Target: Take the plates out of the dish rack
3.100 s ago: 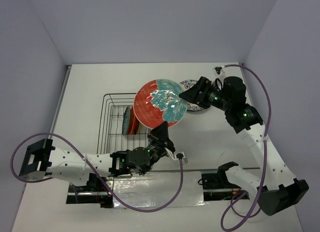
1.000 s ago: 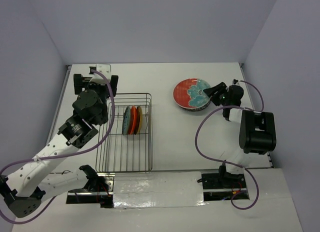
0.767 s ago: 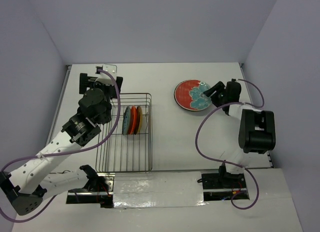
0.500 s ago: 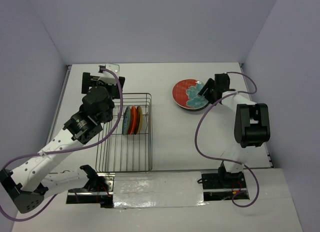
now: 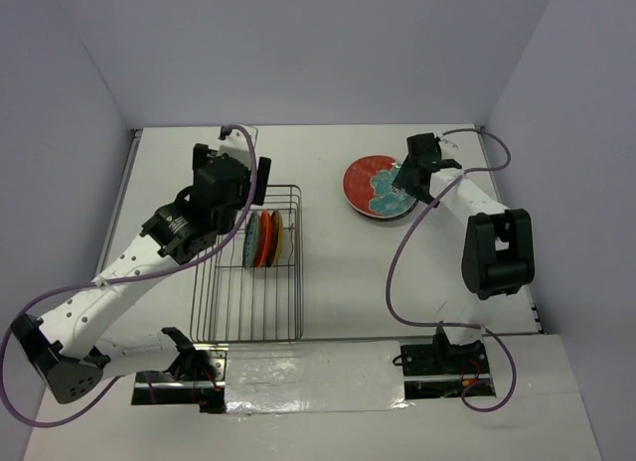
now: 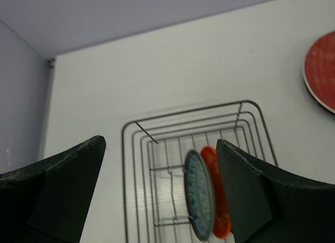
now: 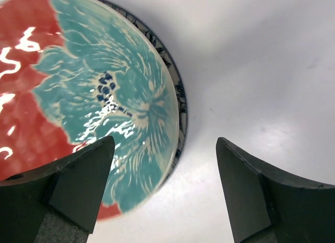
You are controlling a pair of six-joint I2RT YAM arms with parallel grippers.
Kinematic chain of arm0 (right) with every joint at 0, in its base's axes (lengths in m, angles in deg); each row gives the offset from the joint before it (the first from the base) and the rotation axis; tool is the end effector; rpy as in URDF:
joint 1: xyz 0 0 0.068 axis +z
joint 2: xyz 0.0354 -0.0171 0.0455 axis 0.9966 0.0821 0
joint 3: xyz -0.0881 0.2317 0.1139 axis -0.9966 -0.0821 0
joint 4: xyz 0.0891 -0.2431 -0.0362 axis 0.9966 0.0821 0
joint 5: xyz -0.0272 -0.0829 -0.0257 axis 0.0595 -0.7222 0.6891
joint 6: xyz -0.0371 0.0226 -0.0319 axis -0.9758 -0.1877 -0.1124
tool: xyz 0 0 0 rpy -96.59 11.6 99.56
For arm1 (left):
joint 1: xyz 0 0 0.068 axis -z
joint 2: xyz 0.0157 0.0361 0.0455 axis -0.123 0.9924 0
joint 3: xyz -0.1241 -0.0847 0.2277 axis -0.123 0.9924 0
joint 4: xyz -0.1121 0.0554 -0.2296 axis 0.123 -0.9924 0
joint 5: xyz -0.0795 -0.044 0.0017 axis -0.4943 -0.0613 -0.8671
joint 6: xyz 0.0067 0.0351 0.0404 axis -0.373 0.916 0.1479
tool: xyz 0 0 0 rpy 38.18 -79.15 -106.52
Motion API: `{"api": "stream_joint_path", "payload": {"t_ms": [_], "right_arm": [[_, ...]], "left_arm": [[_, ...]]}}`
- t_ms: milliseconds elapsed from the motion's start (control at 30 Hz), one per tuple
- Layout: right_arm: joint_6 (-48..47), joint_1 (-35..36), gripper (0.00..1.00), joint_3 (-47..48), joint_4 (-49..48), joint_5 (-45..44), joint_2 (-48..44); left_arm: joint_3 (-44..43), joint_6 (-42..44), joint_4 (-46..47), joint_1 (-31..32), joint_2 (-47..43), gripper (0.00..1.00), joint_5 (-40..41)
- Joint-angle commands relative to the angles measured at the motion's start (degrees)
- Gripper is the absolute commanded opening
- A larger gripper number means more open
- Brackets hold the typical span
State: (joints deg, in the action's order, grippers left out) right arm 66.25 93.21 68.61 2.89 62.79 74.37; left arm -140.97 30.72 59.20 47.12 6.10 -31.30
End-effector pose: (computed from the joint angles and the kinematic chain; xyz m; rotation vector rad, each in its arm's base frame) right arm 0.3699 0.0402 0.2241 0.6773 2.3707 -0.0929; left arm 0.2024 -0.1395 0.4147 0.0522 1.7770 0.1044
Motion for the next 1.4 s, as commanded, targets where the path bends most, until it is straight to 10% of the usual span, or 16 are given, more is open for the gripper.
{"api": "stream_joint_path", "payload": {"t_ms": [0,167,300,600,900,1367], "right_arm": [[-1.67,2.09,0.86,4.67,7.05,-10.37,-7.71],[-6.24,13.31,0.85,2.57,7.31,-12.4,-20.62],[-8.88,25.18,0.81,0.11,2.85,4.25,-26.96],[1.39,50.59,0.65,13.78,8.71,-9.82,-13.1],[8.77,55.97,0.49,37.79,29.71,-23.81,9.66],[9.4,55.97,0.46,36.23,26.04,-20.48,15.83]], "left_arm": [[0.45,-14.89,-8.91,-0.59,-0.66,1.0,-7.84],[7.66,-23.25,-9.71,-0.94,-7.96,1.0,-6.81],[8.63,-28.0,-19.52,-1.12,-14.46,1.0,3.37],[19.34,-31.51,-25.53,-1.21,-24.4,1.0,18.94],[23.67,-28.53,-20.87,-1.38,-33.19,1.0,17.72],[24.28,-26.95,-19.11,-1.38,-35.74,0.99,15.96]]}}
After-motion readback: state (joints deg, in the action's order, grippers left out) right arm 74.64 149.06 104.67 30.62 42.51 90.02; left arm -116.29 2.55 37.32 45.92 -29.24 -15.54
